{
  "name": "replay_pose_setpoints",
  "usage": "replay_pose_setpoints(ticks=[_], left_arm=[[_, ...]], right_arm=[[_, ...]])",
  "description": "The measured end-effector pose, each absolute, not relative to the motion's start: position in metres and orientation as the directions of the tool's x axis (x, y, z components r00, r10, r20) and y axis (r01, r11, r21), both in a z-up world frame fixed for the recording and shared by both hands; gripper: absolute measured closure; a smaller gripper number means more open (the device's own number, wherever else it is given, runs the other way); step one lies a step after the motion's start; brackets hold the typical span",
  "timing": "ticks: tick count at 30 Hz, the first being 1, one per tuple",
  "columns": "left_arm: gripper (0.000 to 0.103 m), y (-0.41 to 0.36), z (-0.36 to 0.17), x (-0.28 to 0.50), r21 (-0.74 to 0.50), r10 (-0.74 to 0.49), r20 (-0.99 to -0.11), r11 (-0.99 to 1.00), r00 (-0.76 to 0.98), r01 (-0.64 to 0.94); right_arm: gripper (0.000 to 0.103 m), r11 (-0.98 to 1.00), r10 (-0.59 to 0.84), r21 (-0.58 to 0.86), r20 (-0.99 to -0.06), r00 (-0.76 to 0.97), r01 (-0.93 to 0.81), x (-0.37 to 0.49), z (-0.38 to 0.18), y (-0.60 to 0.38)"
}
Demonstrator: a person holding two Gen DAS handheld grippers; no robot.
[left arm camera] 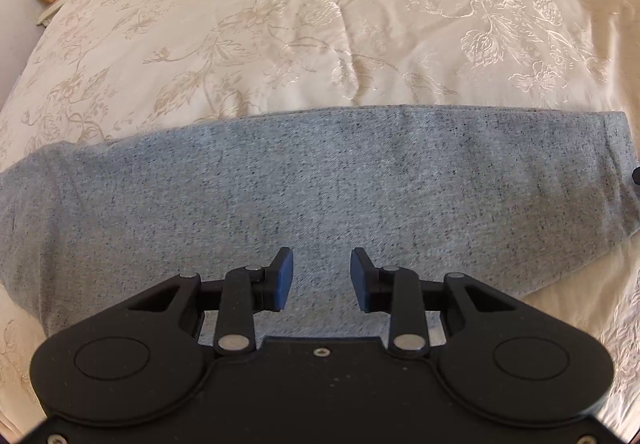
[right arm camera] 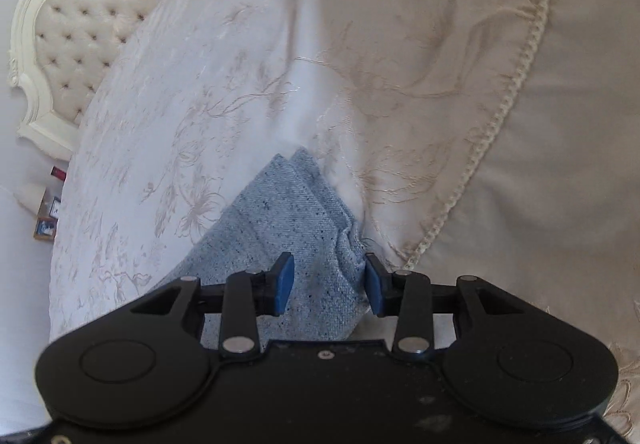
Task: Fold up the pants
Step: 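Move the right tool to the leg cuffs of the sweatpants, then close the right tool on the leg cuffs and lift them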
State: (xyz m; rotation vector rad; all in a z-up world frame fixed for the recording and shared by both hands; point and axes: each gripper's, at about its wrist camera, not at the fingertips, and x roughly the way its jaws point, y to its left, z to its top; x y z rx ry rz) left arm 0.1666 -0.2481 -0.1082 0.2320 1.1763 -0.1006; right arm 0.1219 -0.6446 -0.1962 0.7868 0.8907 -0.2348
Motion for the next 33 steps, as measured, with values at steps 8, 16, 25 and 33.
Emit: replay_pose_setpoints(ticks=[8, 16, 25, 33], left_arm=[[0.062, -0.277, -0.114, 0.179, 0.132, 0.026, -0.926, 0.957, 0.376, 0.259], [0.062, -0.302, -0.124, 0.206, 0.096, -0.017, -0.929, 0.954, 0.370, 0.285], [0.061, -0.311, -0.155, 0.273, 0.040, -0.029, -0.947, 0.978, 0.320, 0.206], [0.062, -0.297, -0.141, 0.278, -0.017, -0.073, -0.943, 0.985, 0.324, 0.171]], right_arm=[[0.063, 0.745, 0.112, 0.459, -0.802, 0.587, 0.484, 0.133, -0.208, -0.654], [0.090, 0.785, 0.245, 0.515, -0.769, 0.590, 0.345, 0.139, -0.203, -0.652], [0.090, 0.784, 0.245, 0.530, -0.741, 0.625, 0.322, 0.139, -0.176, -0.645], [0.090, 0.761, 0.257, 0.562, -0.721, 0.643, 0.325, 0.135, -0.163, -0.642]])
